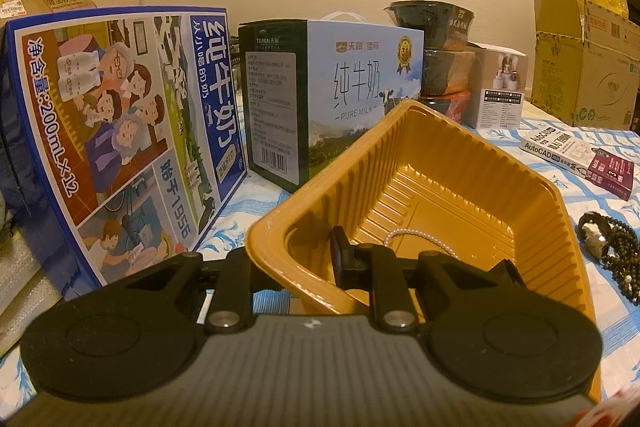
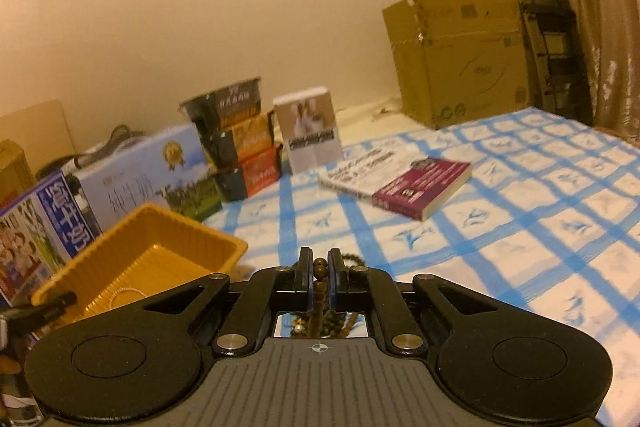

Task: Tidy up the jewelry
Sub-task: 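Close the right gripper on a dark bead bracelet in the pile, then carry the dark bead bracelet into the orange tray and open the right gripper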

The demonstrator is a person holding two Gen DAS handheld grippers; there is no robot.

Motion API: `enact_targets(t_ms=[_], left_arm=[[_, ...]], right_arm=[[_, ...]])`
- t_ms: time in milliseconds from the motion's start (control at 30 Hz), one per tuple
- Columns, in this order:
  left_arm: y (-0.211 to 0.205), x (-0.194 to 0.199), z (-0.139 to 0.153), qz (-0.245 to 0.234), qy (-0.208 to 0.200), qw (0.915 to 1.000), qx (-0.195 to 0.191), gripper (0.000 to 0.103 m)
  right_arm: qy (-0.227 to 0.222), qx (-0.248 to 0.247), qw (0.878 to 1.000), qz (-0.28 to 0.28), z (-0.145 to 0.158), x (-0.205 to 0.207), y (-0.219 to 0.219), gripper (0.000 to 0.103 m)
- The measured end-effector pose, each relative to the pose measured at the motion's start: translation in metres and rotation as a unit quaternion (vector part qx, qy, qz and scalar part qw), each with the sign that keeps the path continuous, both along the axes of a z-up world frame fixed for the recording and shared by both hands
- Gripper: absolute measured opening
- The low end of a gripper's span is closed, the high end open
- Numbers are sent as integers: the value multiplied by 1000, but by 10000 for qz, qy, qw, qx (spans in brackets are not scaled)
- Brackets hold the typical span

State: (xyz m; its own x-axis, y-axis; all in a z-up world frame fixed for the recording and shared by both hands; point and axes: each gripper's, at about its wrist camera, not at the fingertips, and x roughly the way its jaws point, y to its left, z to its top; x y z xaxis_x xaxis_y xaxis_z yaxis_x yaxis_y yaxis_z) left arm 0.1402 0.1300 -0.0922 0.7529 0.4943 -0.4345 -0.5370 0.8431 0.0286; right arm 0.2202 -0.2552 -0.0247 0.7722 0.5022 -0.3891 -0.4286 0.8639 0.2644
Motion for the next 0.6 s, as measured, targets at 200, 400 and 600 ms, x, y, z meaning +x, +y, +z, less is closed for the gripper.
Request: enact_targets(t_ms=[200, 400, 600], left_arm=[[-2, -1, 1, -29, 0, 10000, 36, 19], [-3, -1, 2, -45, -8, 10000, 51, 19], [-4, -1, 2, -73, -32, 9999, 87, 19]], right_arm=[[-98, -144, 9997, -147, 34, -4, -12, 7], [-272, -226, 9993, 72, 69, -10, -5, 7], [-438, -156, 9973, 568, 97, -16, 19, 7]])
